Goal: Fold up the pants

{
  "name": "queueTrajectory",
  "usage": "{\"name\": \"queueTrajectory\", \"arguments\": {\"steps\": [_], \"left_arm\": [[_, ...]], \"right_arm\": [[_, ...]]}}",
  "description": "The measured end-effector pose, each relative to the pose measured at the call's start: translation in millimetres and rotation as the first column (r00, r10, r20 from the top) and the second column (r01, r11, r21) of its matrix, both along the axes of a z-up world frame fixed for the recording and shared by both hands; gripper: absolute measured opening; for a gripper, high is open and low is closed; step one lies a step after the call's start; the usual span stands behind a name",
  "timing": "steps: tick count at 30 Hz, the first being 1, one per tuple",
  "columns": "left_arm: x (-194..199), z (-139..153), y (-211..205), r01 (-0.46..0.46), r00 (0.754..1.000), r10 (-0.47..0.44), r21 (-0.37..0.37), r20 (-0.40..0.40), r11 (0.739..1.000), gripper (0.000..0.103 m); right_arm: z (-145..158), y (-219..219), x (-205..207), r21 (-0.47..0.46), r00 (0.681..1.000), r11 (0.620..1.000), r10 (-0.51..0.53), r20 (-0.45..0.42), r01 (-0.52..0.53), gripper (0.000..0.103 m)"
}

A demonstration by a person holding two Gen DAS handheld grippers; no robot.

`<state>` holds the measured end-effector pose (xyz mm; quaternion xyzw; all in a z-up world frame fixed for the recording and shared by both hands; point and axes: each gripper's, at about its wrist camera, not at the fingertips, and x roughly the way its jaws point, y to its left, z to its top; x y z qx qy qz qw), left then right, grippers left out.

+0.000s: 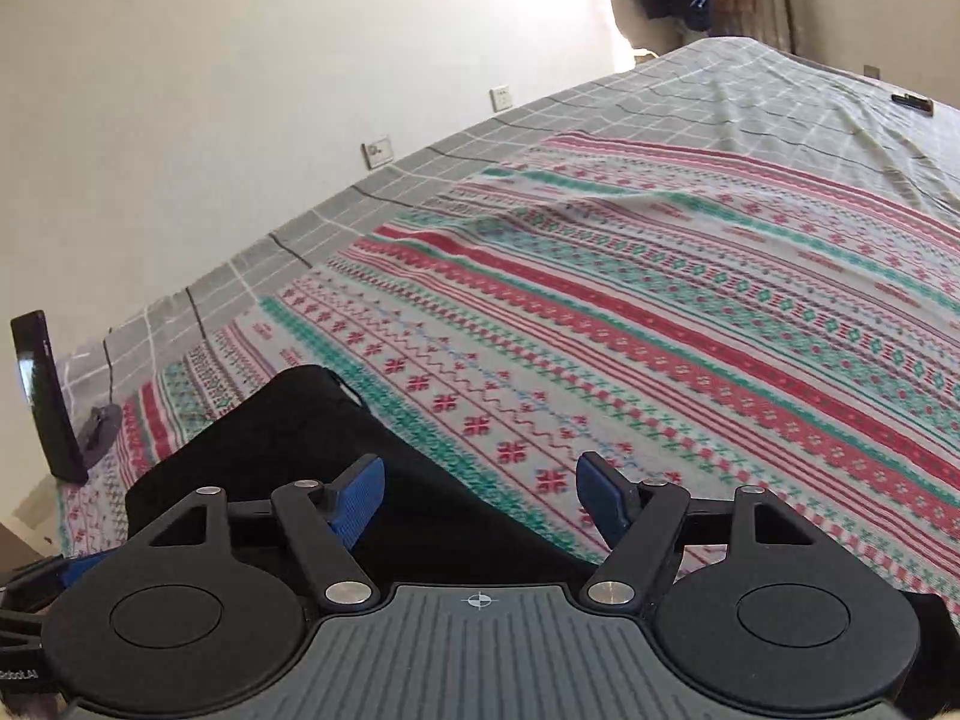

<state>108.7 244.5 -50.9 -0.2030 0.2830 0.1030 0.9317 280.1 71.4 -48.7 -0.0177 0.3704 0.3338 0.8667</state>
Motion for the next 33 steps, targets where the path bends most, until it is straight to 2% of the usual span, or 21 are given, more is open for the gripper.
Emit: {"name": "queueTrajectory", "arguments": {"steps": [3,5,10,12,14,15,16,17,20,21,24,25,26,28,30,32,33], "left_arm": [[-9.4,6.3,4.7,-0.076,0.997,0.076,0.02,0.028,0.997,0.092],[-10.0,5.2,10.9,-0.108,0.994,0.107,0.018,0.019,0.994,0.094],[-3.9,-15.4,44.9,-0.161,0.985,0.152,-0.12,-0.078,0.98,0.094],[-3.6,-18.8,55.0,-0.17,0.985,0.163,-0.155,-0.052,0.973,0.091],[-4.5,-18.8,61.3,-0.155,0.988,0.151,-0.189,-0.036,0.97,0.089],[-3.9,-20.4,65.7,-0.145,0.989,0.144,-0.212,-0.022,0.966,0.089],[-4.3,-21.0,69.6,-0.131,0.991,0.134,-0.234,-0.002,0.963,0.089],[-3.3,-21.9,72.1,-0.122,0.992,0.129,-0.239,0.011,0.963,0.086],[4.9,-24.1,74.6,-0.082,0.995,0.092,-0.228,0.031,0.97,0.081],[7.7,-24.2,74.4,-0.08,0.995,0.09,-0.215,0.034,0.973,0.08],[11.0,-22.4,72.3,-0.087,0.995,0.095,-0.209,0.025,0.974,0.079],[11.1,-22.6,73.2,-0.085,0.996,0.092,-0.215,0.02,0.973,0.079],[10.0,-21.7,73.5,-0.08,0.996,0.086,-0.22,0.015,0.972,0.079],[7.3,-21.4,74.4,-0.057,0.998,0.061,-0.245,0.01,0.968,0.081],[5.8,-21.6,74.2,-0.045,0.999,0.049,-0.247,0.011,0.968,0.081],[9.9,-22.1,72.1,-0.043,0.999,0.046,-0.219,0.005,0.975,0.079],[12.1,-22.2,70.8,-0.053,0.999,0.053,-0.204,-0.003,0.977,0.07]], "right_arm": [[-5.5,33.4,2.7,0.006,0.998,0.998,0.061,-0.024,-0.061,0.072],[-10.7,52.1,7.7,0.008,0.995,0.996,0.088,-0.052,-0.088,0.072],[-27.6,81.0,22.0,0.048,0.988,0.994,0.102,-0.117,-0.097,0.071],[-31.7,86.3,21.8,0.042,0.989,0.994,0.105,-0.1,-0.101,0.061],[-32.1,81.2,22.9,0.045,0.991,0.994,0.106,-0.085,-0.103,0.034],[-31.6,73.3,25.9,0.076,0.99,0.993,0.101,-0.098,-0.094,0.029],[-31.2,63.3,30.2,0.111,0.989,0.991,0.086,-0.118,-0.073,0.016],[-30.5,52.8,35.0,0.152,0.987,0.987,0.066,-0.144,-0.044,0.01],[-30.3,38.4,38.4,0.18,0.986,0.984,0.043,-0.164,-0.013,0.009],[-31.2,38.5,37.6,0.178,0.985,0.984,0.048,-0.167,-0.018,0.009],[-31.6,43.6,37.2,0.164,0.984,0.986,0.043,-0.172,-0.014,0.021],[-31.8,46.0,38.5,0.167,0.983,0.986,0.047,-0.18,-0.017,0.033],[-31.9,48.8,39.7,0.172,0.982,0.985,0.048,-0.185,-0.016,0.056],[-30.9,54.4,41.0,0.177,0.985,0.984,0.047,-0.169,-0.017,0.077],[-32.2,61.1,44.5,0.165,0.984,0.986,0.048,-0.174,-0.019,0.076],[-36.1,68.8,45.4,0.148,0.983,0.989,0.051,-0.175,-0.025,0.076],[-36.4,72.5,43.1,0.139,0.987,0.99,0.049,-0.151,-0.028,0.076]]}}
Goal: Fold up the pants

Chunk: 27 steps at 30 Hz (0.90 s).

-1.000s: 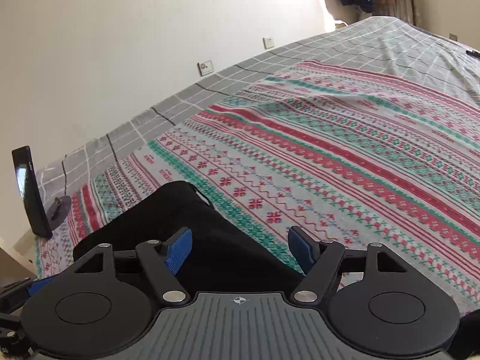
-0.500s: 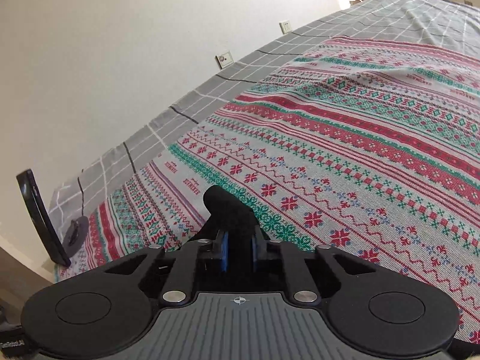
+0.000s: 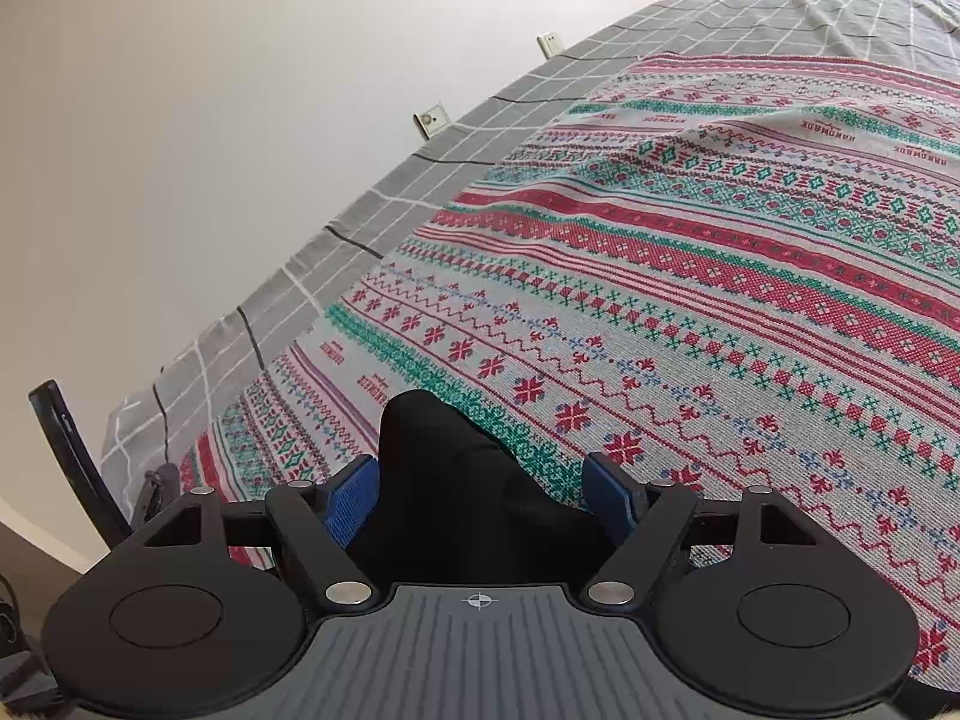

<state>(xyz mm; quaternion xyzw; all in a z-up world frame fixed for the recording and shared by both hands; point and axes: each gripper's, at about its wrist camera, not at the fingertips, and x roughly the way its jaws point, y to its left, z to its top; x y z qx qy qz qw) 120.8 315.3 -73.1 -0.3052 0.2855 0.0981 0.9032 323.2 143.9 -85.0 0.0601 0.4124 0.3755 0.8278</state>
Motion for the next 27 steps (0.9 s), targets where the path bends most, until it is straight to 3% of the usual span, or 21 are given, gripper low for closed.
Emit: {"name": "queueTrajectory", "arguments": {"steps": [1,3,6,10,20,23,27], "left_arm": [[2.0,-0.6,-0.8,-0.01,1.0,0.01,0.015,-0.011,1.0,0.064],[4.3,-0.6,-2.2,-0.026,0.999,0.027,0.043,-0.032,0.999,0.045],[6.2,2.2,-4.5,-0.027,0.999,0.029,0.065,-0.043,0.998,0.038],[8.0,7.1,0.3,-0.055,0.998,0.056,0.046,-0.021,0.997,0.033],[16.8,28.8,22.9,-0.158,0.987,0.153,0.151,0.05,0.976,0.03],[20.2,30.9,32.0,-0.188,0.982,0.185,0.177,0.036,0.966,0.03],[29.2,27.5,37.0,-0.195,0.978,0.204,0.166,-0.038,0.967,0.046]], "right_arm": [[-0.5,3.7,-1.8,-0.009,1.0,1.0,0.001,0.012,-0.001,0.072],[-2.4,11.8,-5.5,-0.038,1.0,0.999,0.013,0.019,-0.012,0.039],[0.9,21.2,-17.7,-0.102,0.994,0.994,0.035,0.1,-0.025,0.03],[8.5,25.1,-17.6,-0.086,0.993,0.996,0.0,0.122,0.01,0.015],[22.9,71.8,-1.2,-0.044,0.99,0.998,-0.026,0.142,0.033,0.01],[23.8,90.8,0.4,-0.044,0.989,0.999,-0.017,0.145,0.023,0.01],[19.9,100.8,-0.2,-0.112,0.988,0.992,-0.04,0.149,0.057,0.02]]}}
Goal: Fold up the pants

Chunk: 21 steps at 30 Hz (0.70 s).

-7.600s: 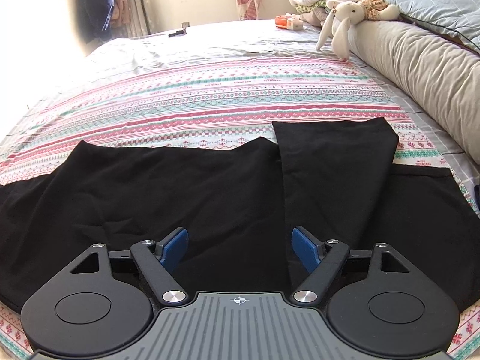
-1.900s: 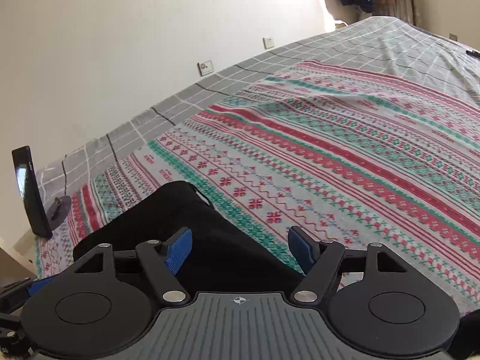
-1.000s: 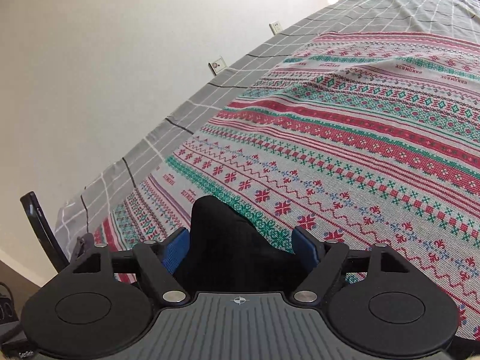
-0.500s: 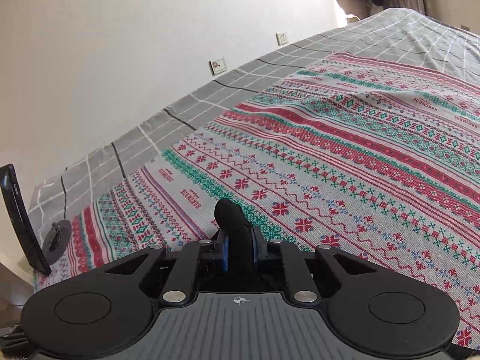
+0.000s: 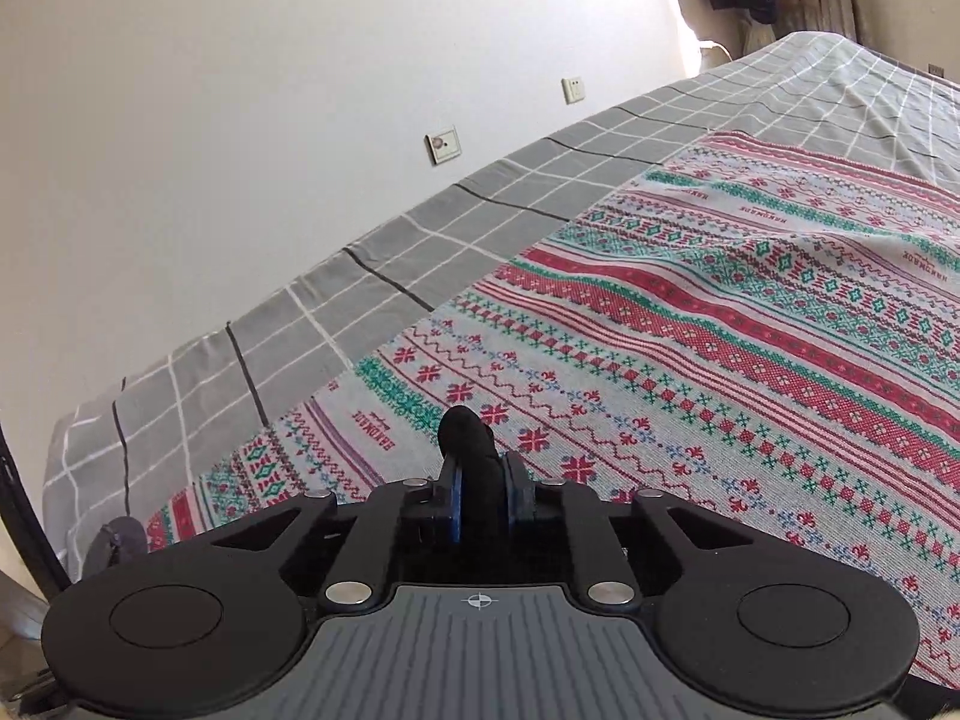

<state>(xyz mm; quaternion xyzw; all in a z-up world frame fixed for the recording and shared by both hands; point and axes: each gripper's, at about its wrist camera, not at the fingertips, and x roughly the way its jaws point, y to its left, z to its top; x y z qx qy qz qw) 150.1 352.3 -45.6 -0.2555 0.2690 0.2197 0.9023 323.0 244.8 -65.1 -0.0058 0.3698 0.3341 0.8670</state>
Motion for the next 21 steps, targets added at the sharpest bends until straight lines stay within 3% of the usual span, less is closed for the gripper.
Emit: {"name": "queueTrajectory", "arguments": {"steps": [1,4,5,7,14,21], "left_arm": [[-0.2,2.9,-3.0,-0.018,1.0,0.018,0.016,-0.002,1.0,0.048],[-3.1,17.9,-21.2,-0.052,0.999,0.05,0.147,0.018,0.988,0.073],[-3.9,22.1,-27.5,-0.067,0.998,0.064,0.182,0.02,0.981,0.084],[-6.2,31.0,-43.5,-0.063,0.998,0.055,0.233,0.04,0.97,0.089],[-1.8,35.5,-105.8,0.127,0.991,-0.131,0.182,0.012,0.975,0.094],[-2.1,27.1,-185.3,0.344,0.939,-0.343,0.168,-0.03,0.924,0.096]], "right_arm": [[1.6,-3.9,-1.3,0.0,1.0,1.0,-0.015,0.002,0.015,0.027],[12.4,-24.1,-8.6,0.002,0.998,0.998,-0.055,0.027,0.055,0.057],[16.8,-33.0,-11.7,-0.003,0.997,0.998,-0.067,0.038,0.068,0.062],[25.9,-57.8,-17.9,0.002,0.996,0.997,-0.083,0.037,0.083,0.064],[43.9,-169.4,-56.9,-0.014,0.979,0.98,-0.195,0.058,0.196,0.071],[42.3,-290.5,-109.3,-0.057,0.94,0.939,-0.334,0.065,0.338,0.076]]}}
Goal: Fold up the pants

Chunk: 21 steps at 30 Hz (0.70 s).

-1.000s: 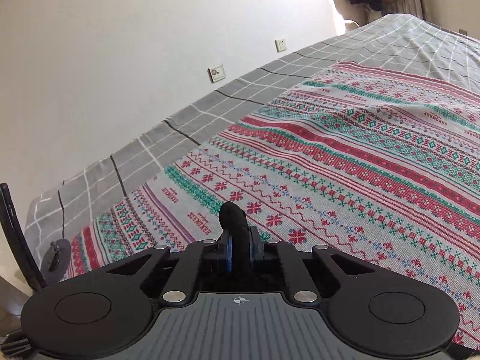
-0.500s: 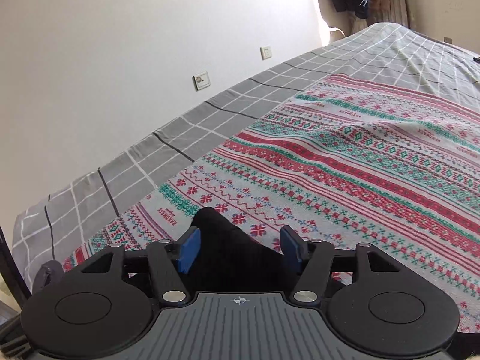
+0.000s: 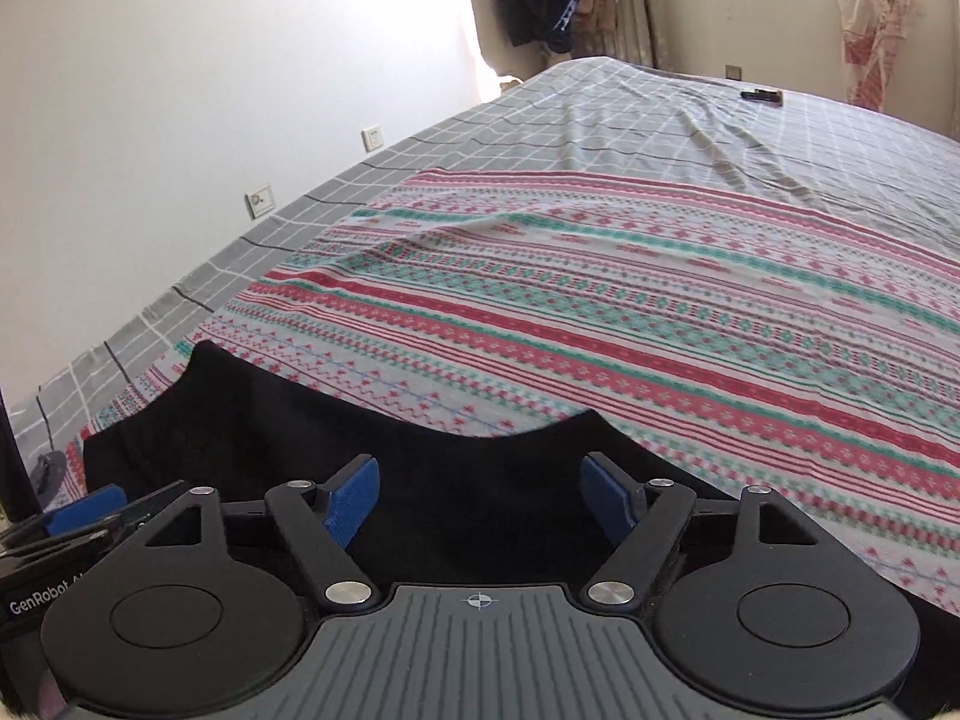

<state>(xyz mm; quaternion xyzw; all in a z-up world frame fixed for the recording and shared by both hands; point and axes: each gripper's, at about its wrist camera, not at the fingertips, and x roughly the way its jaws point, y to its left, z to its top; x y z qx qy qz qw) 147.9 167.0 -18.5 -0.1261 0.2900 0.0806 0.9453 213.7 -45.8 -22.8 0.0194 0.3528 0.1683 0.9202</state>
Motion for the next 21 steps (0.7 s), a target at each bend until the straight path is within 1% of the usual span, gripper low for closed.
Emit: {"name": "queueTrajectory", "arguments": {"steps": [2,5,8,10,12,15,17,18,19,21], "left_arm": [[-1.5,-2.3,-19.9,0.063,0.998,-0.063,0.005,-0.012,0.998,0.097],[-4.3,-9.4,-51.9,0.179,0.983,-0.178,0.016,-0.035,0.984,0.098],[-10.1,-19.7,-79.7,0.289,0.955,-0.289,0.001,-0.069,0.957,0.099],[-14.5,-28.0,-96.5,0.36,0.929,-0.359,-0.01,-0.091,0.933,0.099],[-20.9,-36.0,-115.4,0.425,0.898,-0.422,-0.007,-0.121,0.905,0.099],[-26.7,-46.4,-133.0,0.484,0.866,-0.475,0.021,-0.156,0.875,0.099],[-29.0,-51.8,-139.2,0.509,0.85,-0.496,0.038,-0.176,0.86,0.099],[-29.8,-54.3,-142.9,0.519,0.843,-0.502,0.042,-0.193,0.854,0.099],[-30.3,-55.9,-143.5,0.522,0.841,-0.504,0.049,-0.199,0.851,0.1],[-33.1,-56.2,-145.2,0.534,0.836,-0.51,0.081,-0.204,0.842,0.101]], "right_arm": [[-3.8,-30.4,-17.8,-0.011,0.999,0.999,-0.034,-0.012,0.034,0.077],[-14.0,-80.1,-47.9,-0.047,0.994,0.994,-0.102,-0.037,0.1,0.077],[-25.7,-126.8,-75.6,-0.072,0.979,0.98,-0.19,-0.069,0.185,0.077],[-34.5,-157.9,-91.0,-0.09,0.957,0.961,-0.271,-0.1,0.263,0.077],[-42.5,-187.4,-106.1,-0.128,0.923,0.928,-0.365,-0.118,0.351,0.077],[-53.0,-229.4,-125.3,-0.174,0.869,0.877,-0.474,-0.144,0.449,0.077],[-59.9,-255.9,-137.8,-0.199,0.825,0.837,-0.541,-0.162,0.51,0.077],[-63.5,-270.6,-145.0,-0.211,0.797,0.813,-0.578,-0.175,0.543,0.077],[-64.7,-282.1,-151.2,-0.198,0.78,0.799,-0.599,-0.181,0.568,0.081],[-65.3,-306.9,-166.8,-0.187,0.737,0.76,-0.65,-0.187,0.623,0.083]]}}
